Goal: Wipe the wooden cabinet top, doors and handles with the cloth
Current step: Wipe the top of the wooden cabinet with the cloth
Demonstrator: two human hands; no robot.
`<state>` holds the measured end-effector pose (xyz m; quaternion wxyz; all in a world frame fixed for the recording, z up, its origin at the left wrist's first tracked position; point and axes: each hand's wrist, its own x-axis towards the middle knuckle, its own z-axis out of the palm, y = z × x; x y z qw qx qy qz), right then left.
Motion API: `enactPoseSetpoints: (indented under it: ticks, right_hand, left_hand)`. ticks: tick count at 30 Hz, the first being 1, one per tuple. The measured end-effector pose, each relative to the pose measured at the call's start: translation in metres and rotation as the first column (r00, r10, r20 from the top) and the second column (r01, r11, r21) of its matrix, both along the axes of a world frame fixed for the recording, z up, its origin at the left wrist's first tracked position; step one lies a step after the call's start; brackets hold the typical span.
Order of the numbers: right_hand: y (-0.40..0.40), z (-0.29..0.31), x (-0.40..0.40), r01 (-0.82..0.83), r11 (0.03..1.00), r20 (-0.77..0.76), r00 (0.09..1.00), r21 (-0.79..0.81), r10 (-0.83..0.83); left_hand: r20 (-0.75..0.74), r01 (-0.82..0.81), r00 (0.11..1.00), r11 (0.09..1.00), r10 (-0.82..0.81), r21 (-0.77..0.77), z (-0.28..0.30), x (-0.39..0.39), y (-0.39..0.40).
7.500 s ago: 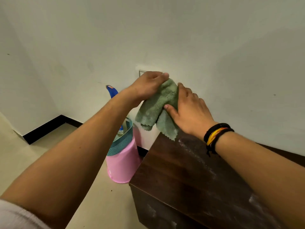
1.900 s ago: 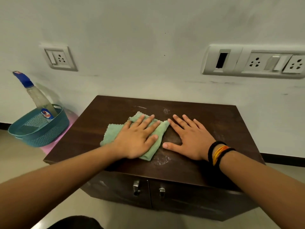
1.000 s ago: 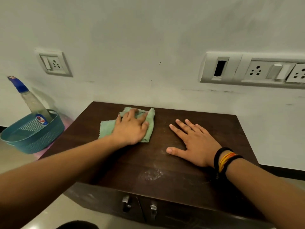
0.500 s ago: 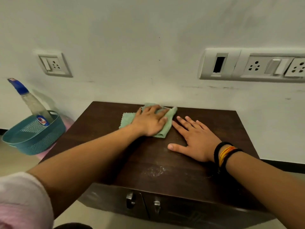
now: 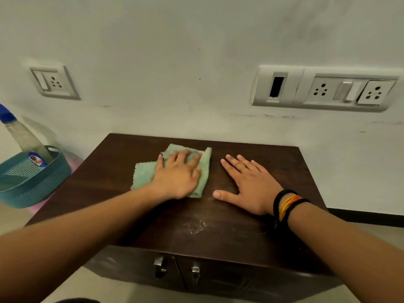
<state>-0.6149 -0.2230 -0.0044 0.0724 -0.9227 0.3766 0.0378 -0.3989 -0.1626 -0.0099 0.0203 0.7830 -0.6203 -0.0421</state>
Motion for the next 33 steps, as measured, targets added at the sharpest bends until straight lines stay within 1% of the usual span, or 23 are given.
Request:
enactPoseSetpoints:
  ticks: [1, 3, 4, 5, 6, 8, 9, 10, 13, 14, 15, 17, 18, 19, 20, 23, 24, 26, 28, 30, 31, 33]
  right_hand:
    - [-0.001, 0.000, 0.000, 0.004, 1.000, 0.002, 1.000, -0.001, -0.004]
    - [-0.001, -0.001, 0.002, 0.012, 1.000, -0.009, 1.000, -0.008, -0.012]
    - [-0.002, -0.001, 0.001, 0.013, 1.000, -0.018, 1.000, -0.006, -0.014]
    - [-0.002, 0.000, -0.001, 0.017, 1.000, -0.022, 1.000, -0.004, -0.017]
    - [-0.003, 0.001, -0.003, 0.021, 1.000, -0.022, 1.000, 0.002, -0.021]
    - [-0.002, 0.002, -0.006, 0.020, 1.000, -0.020, 1.000, 0.011, -0.020]
    - [-0.002, 0.002, -0.006, 0.021, 1.000, -0.015, 1.000, 0.007, -0.021]
    - [-0.002, 0.002, -0.006, 0.024, 1.000, -0.010, 1.000, 0.001, -0.024]
    - [-0.003, 0.000, -0.004, 0.023, 1.000, 0.009, 1.000, -0.021, -0.023]
    - [-0.003, -0.001, -0.005, 0.022, 1.000, 0.014, 1.000, -0.021, -0.022]
    - [-0.004, -0.001, -0.006, 0.023, 1.000, 0.017, 1.000, -0.016, -0.023]
    - [-0.007, -0.002, -0.008, 0.015, 1.000, 0.018, 1.000, -0.007, -0.015]
    - [-0.008, -0.002, -0.008, 0.009, 1.000, 0.018, 1.000, -0.006, -0.008]
    - [-0.008, -0.002, -0.008, 0.006, 1.000, 0.020, 1.000, -0.005, -0.006]
    - [-0.008, -0.003, -0.008, 0.007, 1.000, 0.022, 1.000, -0.008, -0.006]
    - [-0.008, -0.004, -0.007, 0.033, 0.999, 0.031, 0.999, -0.014, -0.033]
    - [-0.008, -0.003, -0.007, 0.046, 0.999, 0.032, 0.998, -0.012, -0.045]
    - [-0.011, -0.002, -0.011, 0.056, 0.998, 0.032, 0.998, -0.009, -0.056]
    - [-0.015, 0.000, -0.015, 0.033, 0.999, 0.020, 0.999, -0.004, -0.033]
    - [-0.018, -0.001, -0.020, 0.021, 1.000, 0.023, 1.000, 0.000, -0.021]
    - [-0.020, -0.002, -0.023, 0.026, 1.000, 0.031, 0.999, 0.001, -0.026]
    - [-0.022, -0.003, -0.028, 0.049, 0.999, 0.041, 0.998, -0.003, -0.049]
  left_hand:
    - [-0.008, 0.071, 0.997, 0.997, -0.071, -0.007, 0.001, -0.018, 0.007]
    - [-0.029, 0.198, 0.980, 0.980, -0.198, 0.001, 0.005, -0.032, -0.011]
    - [-0.042, 0.202, 0.979, 0.979, -0.201, 0.019, 0.008, -0.025, -0.028]
    - [-0.051, 0.162, 0.986, 0.986, -0.160, 0.037, 0.012, -0.012, -0.041]
    - [-0.055, 0.085, 0.995, 0.995, -0.082, 0.048, 0.015, 0.004, -0.047]
    - [-0.038, -0.048, 0.998, 0.998, 0.049, 0.034, 0.007, 0.027, -0.035]
    - [-0.024, -0.071, 0.997, 0.997, 0.072, 0.024, 0.003, 0.024, -0.023]
    - [-0.021, -0.055, 0.998, 0.998, 0.055, 0.023, 0.001, 0.012, -0.015]
    - [-0.034, 0.184, 0.982, 0.983, -0.184, -0.008, 0.004, -0.027, -0.031]
    - [-0.050, 0.229, 0.972, 0.973, -0.230, -0.014, 0.008, -0.026, -0.047]
    - [-0.065, 0.228, 0.971, 0.973, -0.229, -0.014, 0.011, -0.019, -0.061]
    - [-0.071, 0.105, 0.992, 0.994, -0.107, -0.026, 0.010, 0.006, -0.068]
    - [-0.066, 0.037, 0.997, 0.998, -0.041, -0.051, 0.006, 0.014, -0.060]
    - [-0.065, 0.005, 0.998, 0.997, -0.009, -0.073, 0.002, 0.012, -0.049]
    - [-0.063, 0.017, 0.998, 0.996, -0.022, -0.092, -0.001, 0.000, -0.039]
    - [-0.075, 0.198, 0.976, 0.975, -0.206, -0.101, -0.001, -0.042, -0.048]
    - [-0.101, 0.202, 0.972, 0.974, -0.212, -0.102, 0.004, -0.045, -0.063]
    - [-0.128, 0.138, 0.980, 0.984, -0.152, -0.111, 0.010, -0.036, -0.083]
    - [-0.114, 0.072, 0.990, 0.987, -0.089, -0.141, 0.003, -0.023, -0.072]
    - [-0.075, 0.104, 0.990, 0.981, -0.118, -0.166, -0.007, -0.032, -0.047]
    - [-0.063, 0.161, 0.983, 0.974, -0.173, -0.160, -0.009, -0.044, -0.042]
    - [-0.064, 0.245, 0.965, 0.962, -0.254, -0.124, -0.002, -0.059, -0.058]
